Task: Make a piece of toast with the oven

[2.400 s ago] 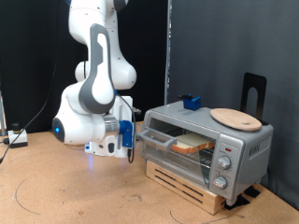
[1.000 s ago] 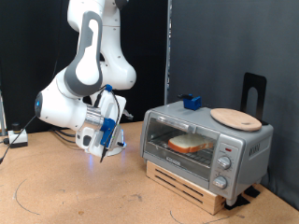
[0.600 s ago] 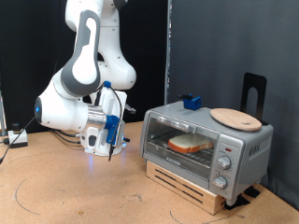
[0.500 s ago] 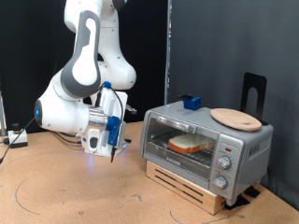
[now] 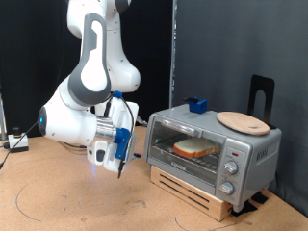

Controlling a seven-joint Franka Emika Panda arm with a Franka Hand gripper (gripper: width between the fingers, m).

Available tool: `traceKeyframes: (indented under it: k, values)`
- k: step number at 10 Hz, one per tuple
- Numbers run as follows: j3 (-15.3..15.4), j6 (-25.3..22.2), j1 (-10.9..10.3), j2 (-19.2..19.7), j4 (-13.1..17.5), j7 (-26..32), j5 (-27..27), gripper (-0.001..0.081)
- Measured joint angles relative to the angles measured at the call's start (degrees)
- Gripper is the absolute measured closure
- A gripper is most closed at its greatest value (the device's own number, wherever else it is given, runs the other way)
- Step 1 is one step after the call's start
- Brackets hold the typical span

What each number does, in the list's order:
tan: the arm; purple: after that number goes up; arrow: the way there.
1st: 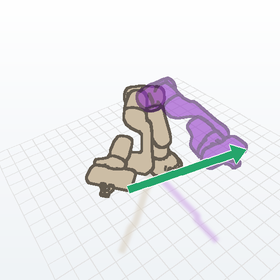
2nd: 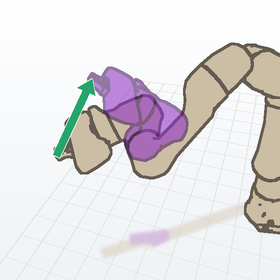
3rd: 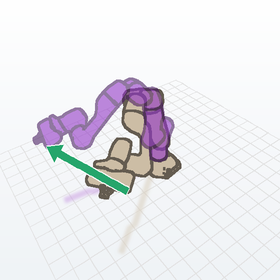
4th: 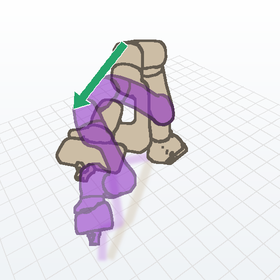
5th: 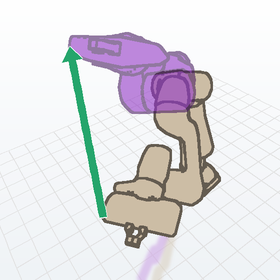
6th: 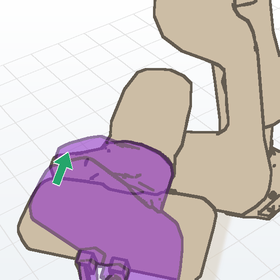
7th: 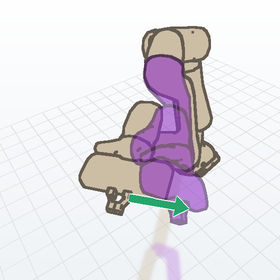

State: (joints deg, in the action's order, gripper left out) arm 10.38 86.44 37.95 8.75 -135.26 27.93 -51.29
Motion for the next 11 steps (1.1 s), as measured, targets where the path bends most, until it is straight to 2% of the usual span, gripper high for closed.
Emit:
traceKeyframes:
  k: [1,2,4,5,6,7,9,11]
  values:
    - [0.2,-2.2,0.0,1.9,2.3,0.4,0.0,-0.0003]
    - [0.6,-2.4,-0.2,4.2,4.7,0.3,-0.3,-0.0003]
    - [1.3,-1.1,-0.7,8.1,8.6,-0.7,-1.7,-0.0003]
    - [1.7,3.9,-1.3,9.1,9.5,-1.2,-4.6,-0.0003]
    - [2.2,12.2,-2.4,9.4,9.5,-1.2,-8.3,-0.0003]
    - [2.3,18.6,-3.9,9.1,9.0,-1.2,-10.4,-0.0003]
    - [2.2,12.0,-3.1,9.9,10.0,-2.4,-9.5,-0.0003]
    - [2.5,8.5,-3.0,13.9,14.4,-4.2,-9.9,-0.0003]
